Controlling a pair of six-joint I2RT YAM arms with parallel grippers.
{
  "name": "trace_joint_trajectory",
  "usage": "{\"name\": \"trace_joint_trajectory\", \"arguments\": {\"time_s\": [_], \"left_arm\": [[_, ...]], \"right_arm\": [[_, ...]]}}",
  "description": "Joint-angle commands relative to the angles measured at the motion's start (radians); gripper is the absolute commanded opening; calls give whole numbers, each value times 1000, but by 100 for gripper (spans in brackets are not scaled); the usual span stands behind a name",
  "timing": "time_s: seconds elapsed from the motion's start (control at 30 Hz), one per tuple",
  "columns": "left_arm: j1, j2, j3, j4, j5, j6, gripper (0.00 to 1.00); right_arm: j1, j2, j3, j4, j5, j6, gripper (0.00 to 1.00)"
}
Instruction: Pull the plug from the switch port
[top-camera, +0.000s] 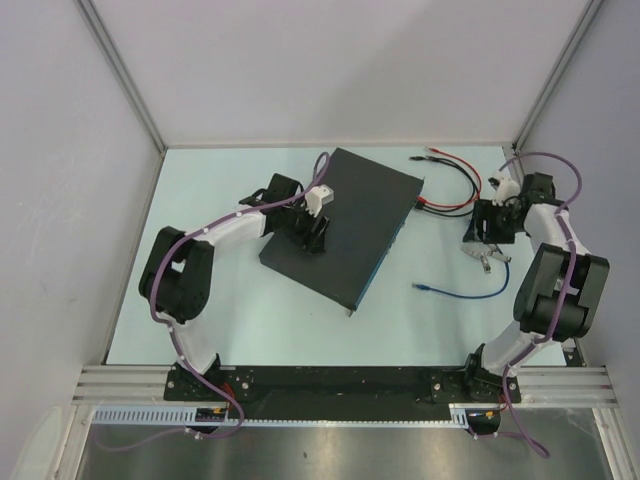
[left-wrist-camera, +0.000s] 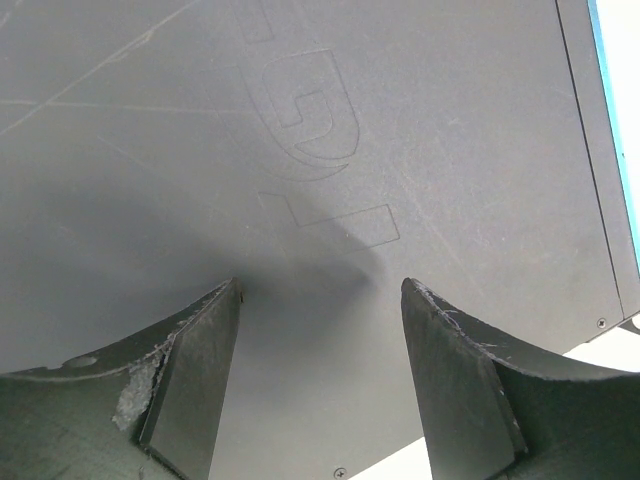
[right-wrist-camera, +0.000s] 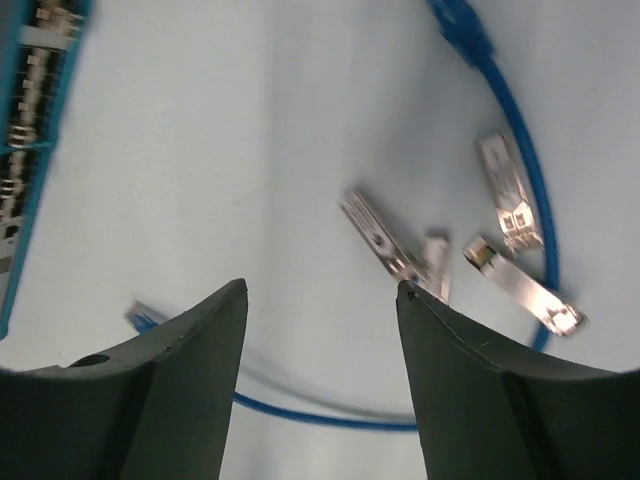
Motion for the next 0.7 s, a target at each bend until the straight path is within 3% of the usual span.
{"name": "trace_joint_trajectory", "arguments": {"time_s": [0.0, 0.1, 0.17, 0.3, 0.37, 0.5, 0.67], "left_arm": [[-1, -12, 7, -8, 14, -13, 71], [13, -58, -21, -6, -7, 13, 71], [33, -84, -47, -8, -23, 31, 71], [87, -138, -76, -34, -69, 50, 70], [133, -145, -82, -46, -75, 45, 71], [196, -155, -82, -48, -66, 10, 70], [209, -170, -84, -42, -66, 2, 71]], "right_arm": [[144, -21, 21, 146, -77, 91, 66], [233, 29, 55, 188, -100, 95, 64], [267, 59, 77, 179, -158, 94, 57], [388, 135, 116, 8, -238, -57, 21], [477, 154, 115, -75, -251, -224, 12], [600, 207, 113, -212, -252, -427, 5], [744, 232, 113, -151, -241, -533, 4]]}}
